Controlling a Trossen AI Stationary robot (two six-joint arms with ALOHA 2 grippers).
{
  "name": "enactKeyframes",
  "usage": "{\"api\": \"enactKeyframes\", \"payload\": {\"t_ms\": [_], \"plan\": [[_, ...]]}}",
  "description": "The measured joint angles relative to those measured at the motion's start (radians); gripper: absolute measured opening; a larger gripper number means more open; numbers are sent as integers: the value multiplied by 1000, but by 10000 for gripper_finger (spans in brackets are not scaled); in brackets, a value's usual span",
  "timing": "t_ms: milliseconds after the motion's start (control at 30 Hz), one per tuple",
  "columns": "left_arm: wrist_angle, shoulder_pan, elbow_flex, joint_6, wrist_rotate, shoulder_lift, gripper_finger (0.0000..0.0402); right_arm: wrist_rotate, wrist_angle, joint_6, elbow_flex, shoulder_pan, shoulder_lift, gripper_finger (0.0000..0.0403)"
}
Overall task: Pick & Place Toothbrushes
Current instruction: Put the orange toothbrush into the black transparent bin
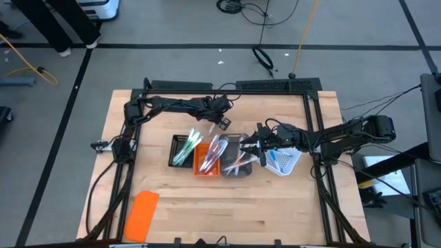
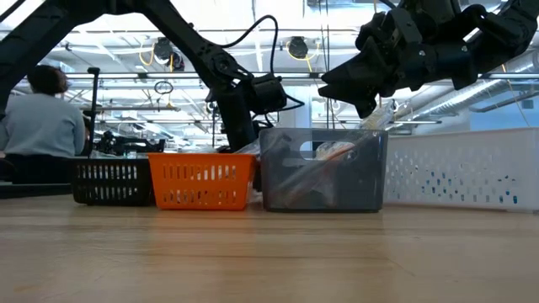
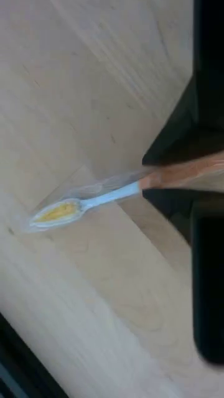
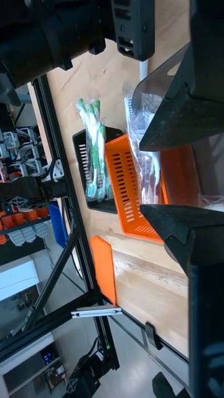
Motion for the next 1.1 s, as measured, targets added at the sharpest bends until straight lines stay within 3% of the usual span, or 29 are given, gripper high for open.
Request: {"api": "enactKeyframes", "payload": {"t_ms": [67,133,567,1100], "plan": [[0,0,0,22,4,0,27,0,0,0,0,0,0,139],[0,0,0,33,4,0,9,0,0,0,0,0,0,139],[-25,3,0,55,-5,-38,1,0,-1,0,0,0,0,139],[-9,-78,0,145,-3,-294,0,5,-1,1,0,0,0,139]]}}
